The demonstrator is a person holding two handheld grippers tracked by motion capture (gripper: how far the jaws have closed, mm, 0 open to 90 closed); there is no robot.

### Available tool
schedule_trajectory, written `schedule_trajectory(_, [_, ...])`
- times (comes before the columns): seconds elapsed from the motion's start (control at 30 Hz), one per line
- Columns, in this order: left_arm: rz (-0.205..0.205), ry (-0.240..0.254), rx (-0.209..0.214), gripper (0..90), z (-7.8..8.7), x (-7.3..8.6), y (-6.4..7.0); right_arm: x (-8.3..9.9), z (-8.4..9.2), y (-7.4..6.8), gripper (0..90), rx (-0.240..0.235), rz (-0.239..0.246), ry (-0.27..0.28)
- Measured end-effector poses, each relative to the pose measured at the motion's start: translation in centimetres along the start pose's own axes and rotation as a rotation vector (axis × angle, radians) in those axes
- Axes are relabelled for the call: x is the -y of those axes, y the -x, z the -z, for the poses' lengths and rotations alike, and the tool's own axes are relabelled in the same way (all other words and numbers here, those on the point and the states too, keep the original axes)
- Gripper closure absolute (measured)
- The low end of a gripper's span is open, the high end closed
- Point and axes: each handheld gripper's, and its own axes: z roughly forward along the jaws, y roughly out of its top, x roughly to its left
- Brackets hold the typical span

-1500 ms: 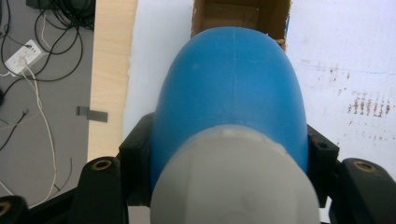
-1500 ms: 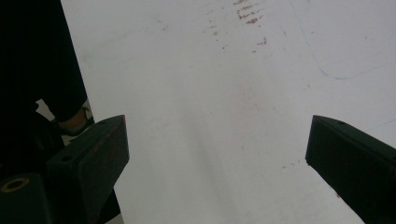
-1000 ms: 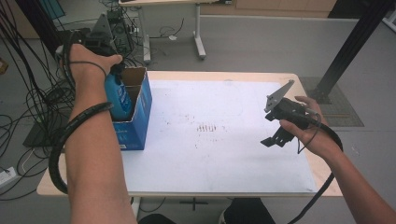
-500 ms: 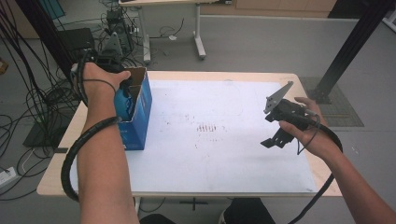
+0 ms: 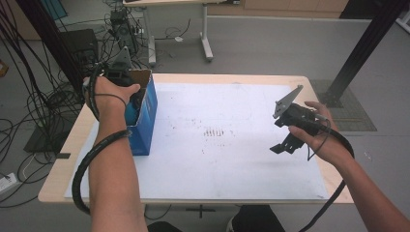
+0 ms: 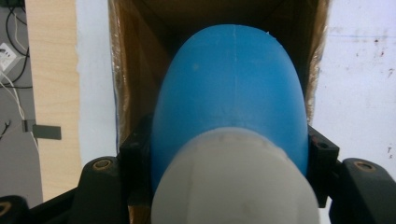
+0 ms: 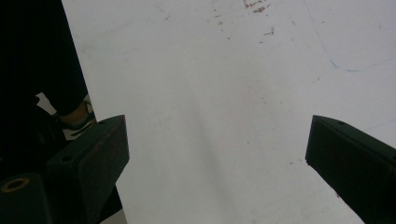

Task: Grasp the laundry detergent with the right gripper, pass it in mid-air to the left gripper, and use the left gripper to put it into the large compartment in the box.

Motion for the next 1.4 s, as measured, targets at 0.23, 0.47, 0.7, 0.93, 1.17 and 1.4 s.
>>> schedule_trajectory(0.23, [-0.015, 0.002, -0.017, 37.6, -1.1, 0.2, 0.0, -0.1, -0.2, -0.1, 6.1, -0.001, 0.002, -0.002])
schedule_trajectory(0.47, [-0.016, 0.005, -0.012, 37.6, -2.0, 0.5, -0.3, -0.3, -0.4, -0.1, 6.1, -0.005, 0.002, -0.006])
schedule_trajectory(0.7, [-0.017, 0.012, -0.009, 37.5, -3.0, 0.8, -0.6, -0.5, -0.7, -0.2, 6.1, -0.006, 0.002, -0.012])
schedule_trajectory(0.93, [-0.021, 0.012, -0.002, 37.5, -3.0, 0.8, -0.6, -0.8, -0.9, -0.2, 6.1, -0.010, 0.006, -0.013])
schedule_trajectory(1.17, [-0.016, 0.013, 0.003, 37.3, -3.0, 0.9, -0.8, -1.0, -0.9, -0.3, 6.1, -0.009, 0.006, -0.014])
schedule_trajectory(1.4, [-0.016, 0.015, 0.003, 37.2, -3.1, 0.9, -0.8, -1.1, -0.7, -0.3, 6.1, -0.005, 0.011, -0.017])
